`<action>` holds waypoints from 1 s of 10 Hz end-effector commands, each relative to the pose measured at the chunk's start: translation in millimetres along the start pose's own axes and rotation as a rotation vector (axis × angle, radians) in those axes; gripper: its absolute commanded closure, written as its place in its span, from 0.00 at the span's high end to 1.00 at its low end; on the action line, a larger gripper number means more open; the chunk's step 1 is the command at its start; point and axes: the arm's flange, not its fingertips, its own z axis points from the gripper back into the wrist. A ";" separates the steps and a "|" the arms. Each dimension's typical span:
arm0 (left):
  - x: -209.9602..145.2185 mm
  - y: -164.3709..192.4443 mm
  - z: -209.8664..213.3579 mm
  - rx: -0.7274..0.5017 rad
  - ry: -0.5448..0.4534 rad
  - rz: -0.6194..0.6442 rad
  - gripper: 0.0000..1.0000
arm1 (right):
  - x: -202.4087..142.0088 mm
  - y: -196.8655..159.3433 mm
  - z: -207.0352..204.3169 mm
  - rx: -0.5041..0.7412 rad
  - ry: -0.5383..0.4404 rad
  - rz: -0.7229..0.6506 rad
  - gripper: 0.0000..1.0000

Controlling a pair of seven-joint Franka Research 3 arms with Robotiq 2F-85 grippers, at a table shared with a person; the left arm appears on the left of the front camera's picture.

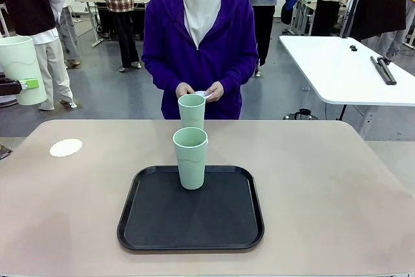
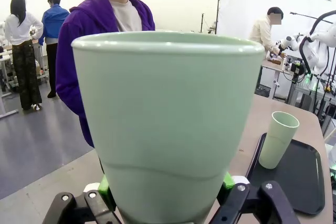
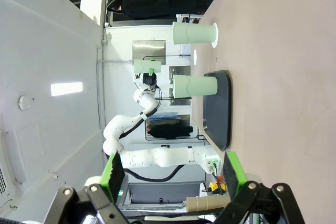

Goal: Place coasters on the table and set cups on them.
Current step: Take one Reusable plastic cup from the Flat Tray and place it on a coaster set by the human.

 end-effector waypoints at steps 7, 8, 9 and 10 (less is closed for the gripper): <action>-113.7 65.3 -33.6 -0.060 0.026 0.023 0.83 | -0.2 0.9 0.3 0.004 0.002 0.000 1.00; -129.0 65.5 -33.9 -0.076 0.040 0.018 0.83 | -0.2 0.9 0.3 0.004 0.002 0.000 1.00; -136.8 65.6 -36.2 -0.096 0.039 0.013 0.83 | -0.2 0.9 0.3 0.004 0.002 0.000 1.00; -144.0 66.0 -40.2 -0.122 0.041 0.003 0.83 | -0.2 0.9 0.3 0.004 0.002 0.000 1.00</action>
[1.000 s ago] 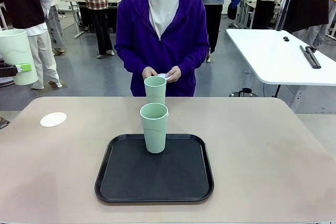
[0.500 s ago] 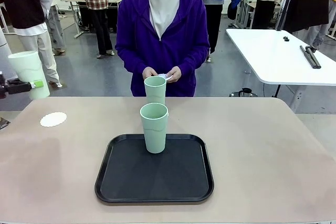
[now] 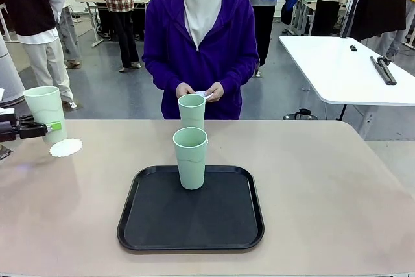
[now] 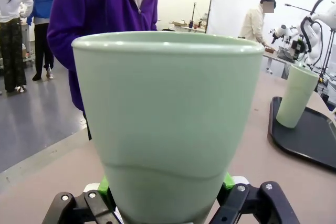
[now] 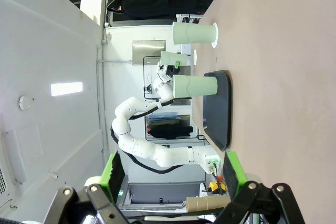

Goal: Place coasters on the table and set cups on them.
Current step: Take one Reusable plastic cup from the Flat Tray and place it on a coaster set by the human.

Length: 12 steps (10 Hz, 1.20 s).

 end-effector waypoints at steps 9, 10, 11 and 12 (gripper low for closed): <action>-31.4 12.4 -19.7 -0.093 -0.003 0.003 0.83 | -0.2 0.8 0.2 0.004 0.002 0.000 1.00; -31.4 12.4 -19.7 -0.093 -0.003 0.003 0.83 | -0.2 0.8 0.2 0.004 0.002 0.000 1.00; -31.4 12.4 -19.7 -0.093 -0.003 0.003 0.83 | -0.2 0.8 0.2 0.004 0.002 0.000 1.00; -31.6 13.5 -20.0 -0.097 -0.008 0.003 0.83 | -0.2 0.8 0.2 0.004 0.002 0.000 1.00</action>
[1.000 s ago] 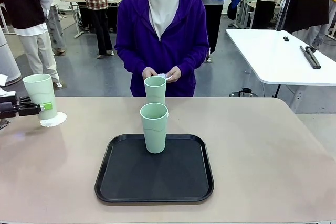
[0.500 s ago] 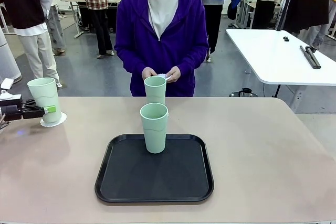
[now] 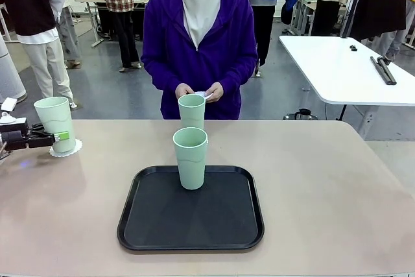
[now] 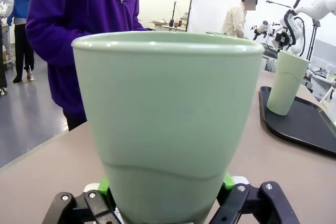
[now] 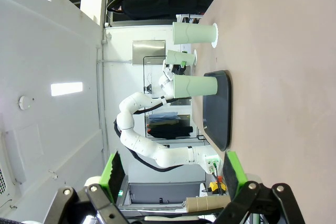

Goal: Place coasters on the table and set cups on them.
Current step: Take one Reusable plastic cup from the Flat Tray and place it on a coaster set by the human.

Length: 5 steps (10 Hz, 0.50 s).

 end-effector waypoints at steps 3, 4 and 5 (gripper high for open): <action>-3.3 7.8 6.7 -0.098 -0.013 -0.077 0.83 | -0.2 0.8 0.2 0.004 0.002 0.000 1.00; -4.8 9.2 7.0 -0.105 -0.015 -0.086 0.83 | -0.2 0.8 0.2 0.004 0.002 0.000 1.00; -5.4 10.6 6.3 -0.105 -0.014 -0.107 0.83 | -0.2 0.8 0.2 0.004 0.002 0.000 1.00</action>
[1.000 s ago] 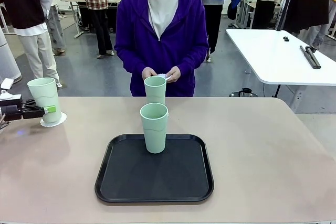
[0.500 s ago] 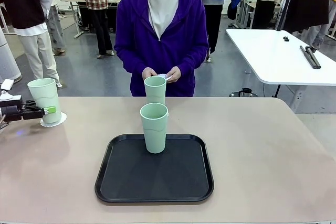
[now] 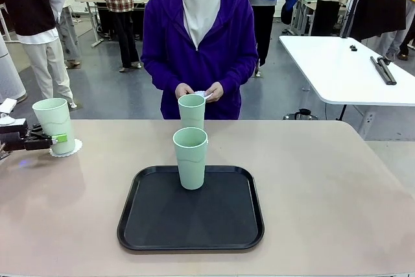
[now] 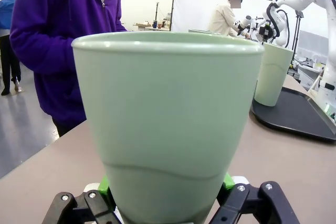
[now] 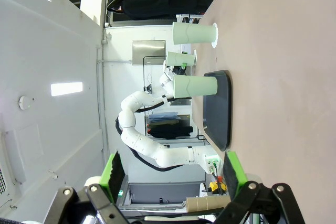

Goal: Place coasters on the table and set cups on them.
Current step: Take one Reusable plastic cup from the Flat Tray and place it on a coaster set by the human.

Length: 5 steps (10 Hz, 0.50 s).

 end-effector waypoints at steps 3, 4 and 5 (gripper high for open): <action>2.3 8.7 2.0 -0.016 -0.041 -0.083 0.83 | -0.2 0.8 0.2 0.004 0.002 0.000 1.00; 2.2 10.1 1.6 -0.016 -0.042 -0.082 0.83 | -0.2 0.8 0.2 0.004 0.002 0.000 1.00; -0.1 10.8 1.3 -0.021 -0.042 -0.068 0.83 | -0.2 0.8 0.2 0.004 0.002 0.000 1.00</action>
